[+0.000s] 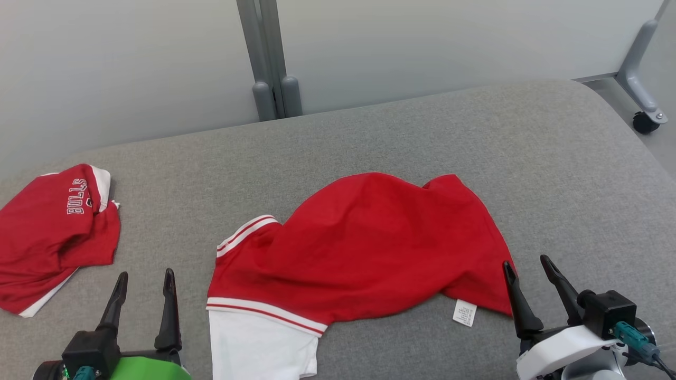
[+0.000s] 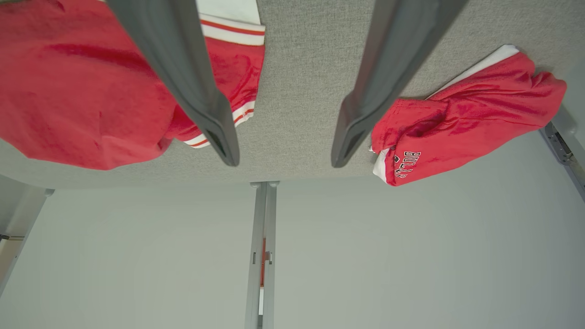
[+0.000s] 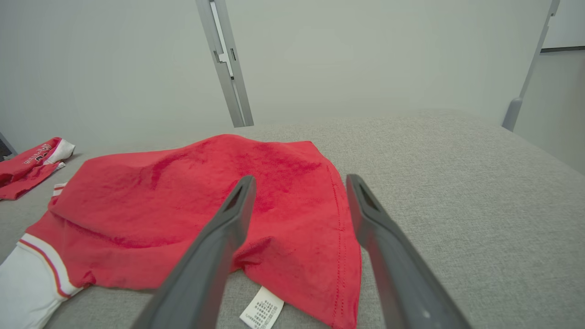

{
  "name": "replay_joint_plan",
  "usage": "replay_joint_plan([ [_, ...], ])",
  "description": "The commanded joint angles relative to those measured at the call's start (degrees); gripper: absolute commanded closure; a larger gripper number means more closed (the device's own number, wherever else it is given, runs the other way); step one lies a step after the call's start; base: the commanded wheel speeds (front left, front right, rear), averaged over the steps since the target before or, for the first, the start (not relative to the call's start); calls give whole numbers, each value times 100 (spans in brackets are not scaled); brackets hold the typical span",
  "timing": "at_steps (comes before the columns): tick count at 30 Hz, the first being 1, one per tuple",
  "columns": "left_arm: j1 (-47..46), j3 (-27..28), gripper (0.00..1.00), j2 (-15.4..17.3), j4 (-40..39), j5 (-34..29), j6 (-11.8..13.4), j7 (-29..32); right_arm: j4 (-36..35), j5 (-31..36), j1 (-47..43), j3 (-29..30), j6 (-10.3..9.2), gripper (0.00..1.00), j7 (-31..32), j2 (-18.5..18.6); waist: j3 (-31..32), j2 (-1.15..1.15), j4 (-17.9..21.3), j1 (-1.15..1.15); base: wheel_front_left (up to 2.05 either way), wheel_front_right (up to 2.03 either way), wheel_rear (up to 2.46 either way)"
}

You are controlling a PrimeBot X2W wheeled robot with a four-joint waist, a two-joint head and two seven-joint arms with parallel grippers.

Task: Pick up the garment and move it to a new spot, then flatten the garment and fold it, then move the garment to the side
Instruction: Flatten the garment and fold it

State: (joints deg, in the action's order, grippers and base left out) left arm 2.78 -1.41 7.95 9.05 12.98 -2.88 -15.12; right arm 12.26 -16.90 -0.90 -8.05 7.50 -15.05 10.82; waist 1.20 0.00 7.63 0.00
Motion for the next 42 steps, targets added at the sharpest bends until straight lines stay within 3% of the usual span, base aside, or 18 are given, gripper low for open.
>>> replay_joint_plan([
  [1,129,79,0,-23,-6,-89,-73,-3,-46,46,-69,18,-2,0,-19,18,36,0,8,0,0,0,0],
  [8,287,352,0,-124,-41,-125,-320,-3,-176,107,-134,53,-2,0,-19,26,114,0,-49,0,0,0,0],
  [15,322,424,0,-229,9,-215,-407,-3,-290,168,-182,30,-2,0,-19,25,136,0,-145,0,0,0,0],
  [42,199,457,0,-330,244,-332,-465,-3,-275,149,-134,-50,-2,0,-19,-21,138,0,-271,0,0,0,0],
])
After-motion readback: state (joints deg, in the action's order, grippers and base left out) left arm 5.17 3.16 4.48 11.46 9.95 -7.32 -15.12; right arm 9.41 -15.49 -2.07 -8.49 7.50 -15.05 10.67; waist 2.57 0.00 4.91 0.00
